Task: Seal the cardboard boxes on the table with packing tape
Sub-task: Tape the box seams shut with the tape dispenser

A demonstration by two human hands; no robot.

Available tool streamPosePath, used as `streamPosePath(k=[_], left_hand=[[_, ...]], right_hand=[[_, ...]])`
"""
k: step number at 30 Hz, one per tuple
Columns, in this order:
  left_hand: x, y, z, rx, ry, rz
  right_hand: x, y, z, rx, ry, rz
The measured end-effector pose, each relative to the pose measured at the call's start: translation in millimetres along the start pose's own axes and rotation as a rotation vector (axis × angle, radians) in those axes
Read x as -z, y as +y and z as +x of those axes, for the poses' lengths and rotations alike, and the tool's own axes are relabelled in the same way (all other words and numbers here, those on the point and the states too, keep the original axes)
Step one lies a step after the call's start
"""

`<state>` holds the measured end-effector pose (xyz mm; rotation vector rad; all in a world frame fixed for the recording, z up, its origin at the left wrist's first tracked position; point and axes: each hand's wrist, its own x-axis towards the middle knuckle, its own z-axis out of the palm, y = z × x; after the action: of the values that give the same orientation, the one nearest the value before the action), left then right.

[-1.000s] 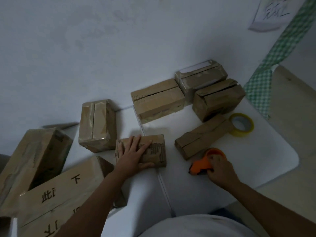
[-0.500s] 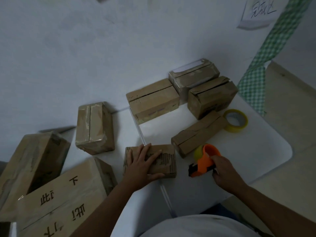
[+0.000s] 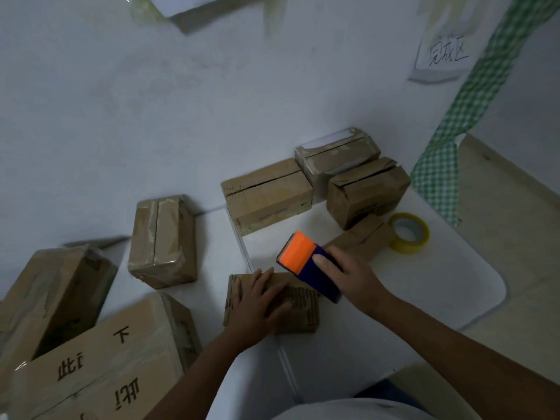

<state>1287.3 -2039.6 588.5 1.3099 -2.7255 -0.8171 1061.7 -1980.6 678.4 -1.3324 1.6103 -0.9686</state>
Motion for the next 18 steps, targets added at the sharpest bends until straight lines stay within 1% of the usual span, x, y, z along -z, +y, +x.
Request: streamPosePath(k=[2,3,4,5,6,7,9,11,16,18], left_hand=[[14,3,0,0.033,0.122,-0.273],[22,5,-1,0.092,0.202,-0.398],[32,7,-5,0.197,0.258,-0.536],[42,11,-10,0.319,0.265,-0.706],[51,14,-13,0.422,0.226,-0.877],[57,16,-15,0.488,0.154,-1.028],[66,19,-18,0.513,0.053,-1.266],[72,20,-17,0.503,0.03,-1.395],[77,20,-18,0.508,0.076,-1.421],[78,19,-18,0.511,0.104,-1.489]], right_hand=[[-11,-1,4,-0.024,-0.06,-0.07],[-16,0,6,-0.039,-0.086,-0.118],[-20,1,7,-0.047,-0.103,-0.161],[-22,2,8,-0.054,-0.109,-0.191],[-24,3,9,-0.055,-0.103,-0.214],[-25,4,11,-0.051,-0.097,-0.235],[-25,3,13,-0.041,-0.095,-0.272],[-24,3,15,-0.027,-0.102,-0.297],[-25,0,16,-0.016,-0.125,-0.311],[-25,-1,17,-0.008,-0.126,-0.339]])
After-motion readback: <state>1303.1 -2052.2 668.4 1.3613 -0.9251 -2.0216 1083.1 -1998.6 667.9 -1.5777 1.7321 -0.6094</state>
